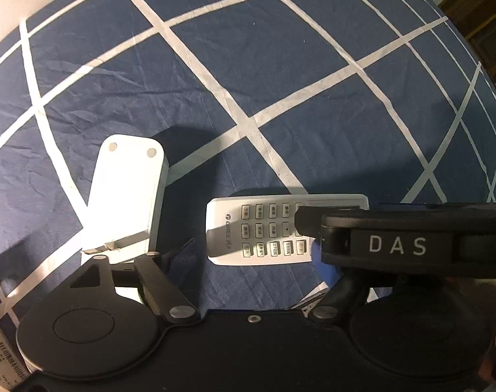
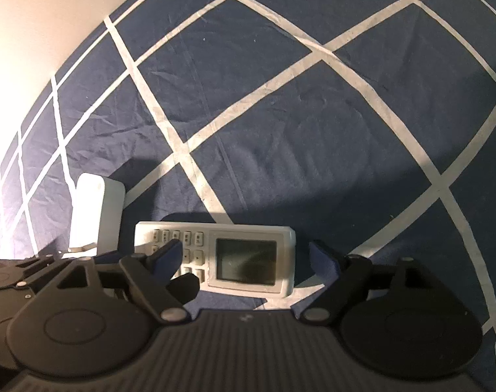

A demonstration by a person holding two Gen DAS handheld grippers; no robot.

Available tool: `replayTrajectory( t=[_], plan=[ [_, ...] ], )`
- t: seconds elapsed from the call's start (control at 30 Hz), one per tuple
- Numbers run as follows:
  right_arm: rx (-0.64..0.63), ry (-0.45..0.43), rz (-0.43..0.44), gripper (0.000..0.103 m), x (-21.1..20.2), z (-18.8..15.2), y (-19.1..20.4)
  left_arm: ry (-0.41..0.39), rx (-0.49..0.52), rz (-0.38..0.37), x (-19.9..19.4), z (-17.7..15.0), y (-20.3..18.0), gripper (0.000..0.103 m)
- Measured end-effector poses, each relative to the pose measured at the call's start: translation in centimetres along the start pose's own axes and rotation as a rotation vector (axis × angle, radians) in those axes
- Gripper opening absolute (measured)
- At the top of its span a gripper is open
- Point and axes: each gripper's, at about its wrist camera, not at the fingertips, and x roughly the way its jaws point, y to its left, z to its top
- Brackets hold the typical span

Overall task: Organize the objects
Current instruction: 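Close the right gripper on the white air-conditioner remote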

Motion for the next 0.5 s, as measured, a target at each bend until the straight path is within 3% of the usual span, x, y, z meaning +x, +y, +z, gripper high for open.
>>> replayTrajectory(
  t=[0.23,0.5],
  plan=[
    [0.006,0.024,0.000,0.073,0.87,0.07,0.21,0.013,-0.006,-0.010,0.67,0.22,0.07,0.070],
    [-0.003,0.010,-0.014,0.071,0.74,0.07,0.28,0.026,-0.027,-0.013,1.06,0.06,-0.09,0.071]
  ],
)
